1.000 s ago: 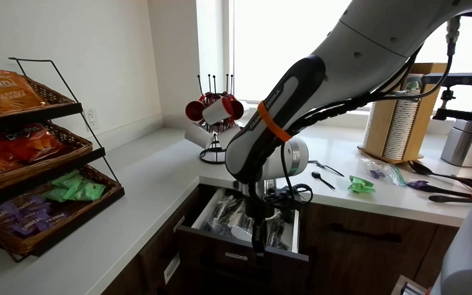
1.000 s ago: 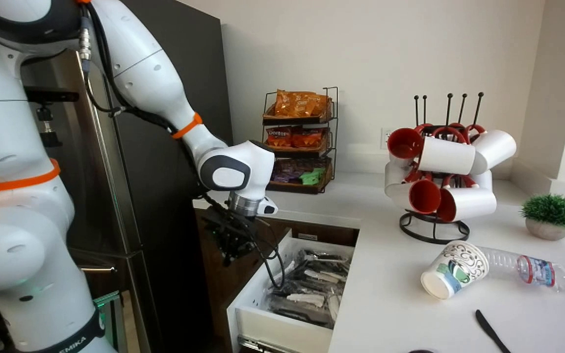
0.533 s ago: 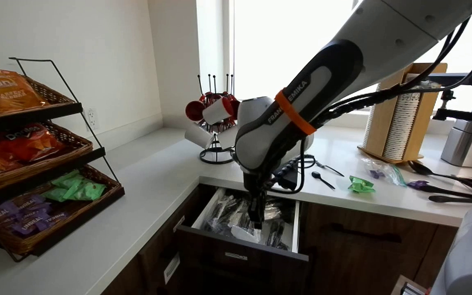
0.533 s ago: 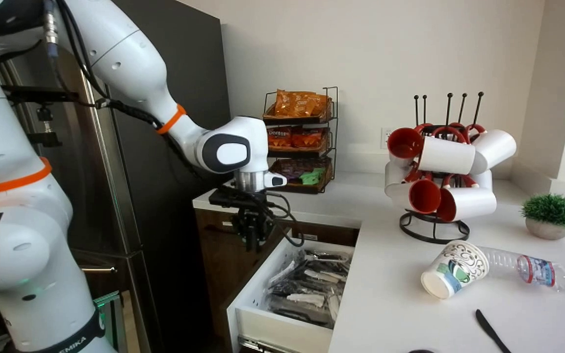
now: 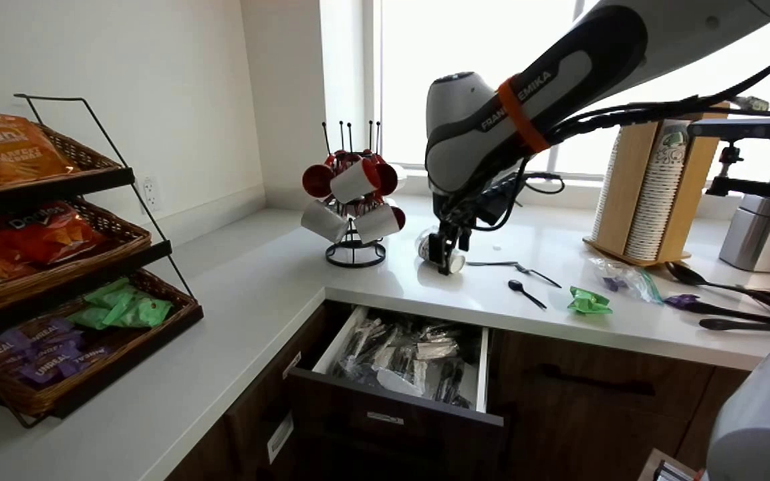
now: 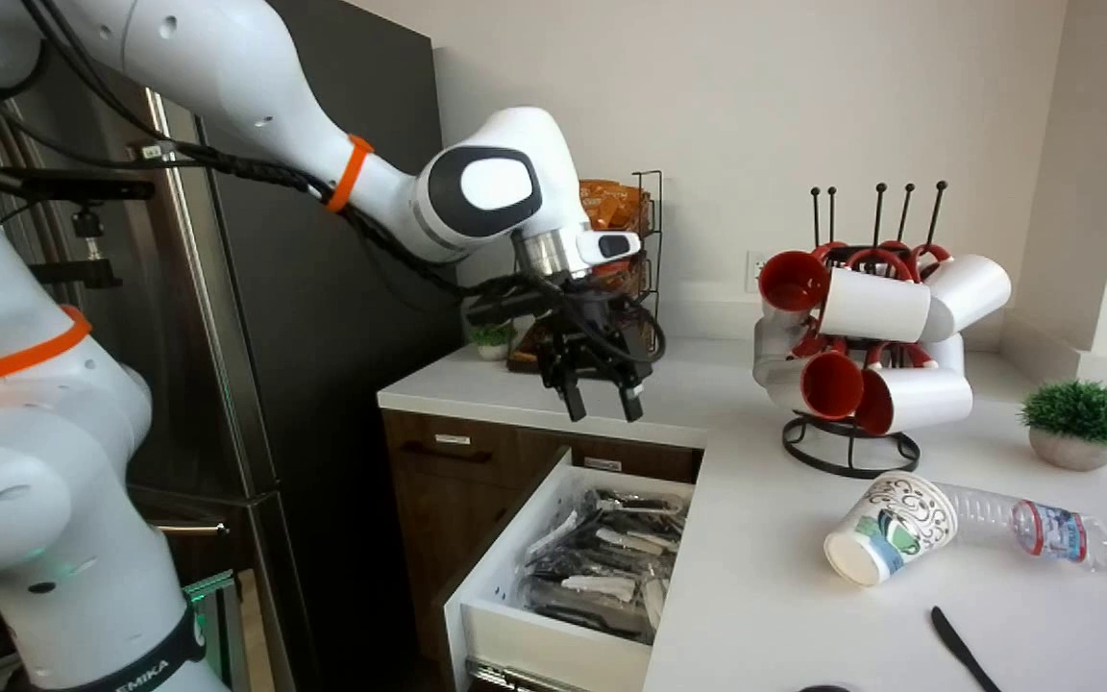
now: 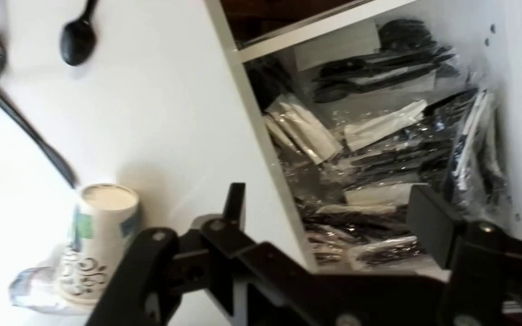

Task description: Open the top drawer

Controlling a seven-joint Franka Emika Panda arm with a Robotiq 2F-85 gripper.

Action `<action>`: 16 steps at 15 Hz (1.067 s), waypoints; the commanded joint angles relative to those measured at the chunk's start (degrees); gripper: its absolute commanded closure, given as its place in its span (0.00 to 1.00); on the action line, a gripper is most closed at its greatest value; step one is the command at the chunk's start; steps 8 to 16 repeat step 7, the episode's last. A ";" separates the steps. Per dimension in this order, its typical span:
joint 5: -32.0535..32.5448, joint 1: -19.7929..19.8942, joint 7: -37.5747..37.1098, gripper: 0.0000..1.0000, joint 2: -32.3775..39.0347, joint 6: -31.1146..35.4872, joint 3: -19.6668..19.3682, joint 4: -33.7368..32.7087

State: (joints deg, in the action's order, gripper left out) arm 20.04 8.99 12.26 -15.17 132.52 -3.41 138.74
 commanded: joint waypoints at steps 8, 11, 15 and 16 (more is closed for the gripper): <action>2.97 0.45 -7.66 0.00 -3.80 -7.23 -0.82 -4.18; 2.97 0.45 -7.66 0.00 -3.80 -7.23 -0.82 -4.18; 2.97 0.45 -7.66 0.00 -3.80 -7.23 -0.82 -4.18; 2.97 0.45 -7.66 0.00 -3.80 -7.23 -0.82 -4.18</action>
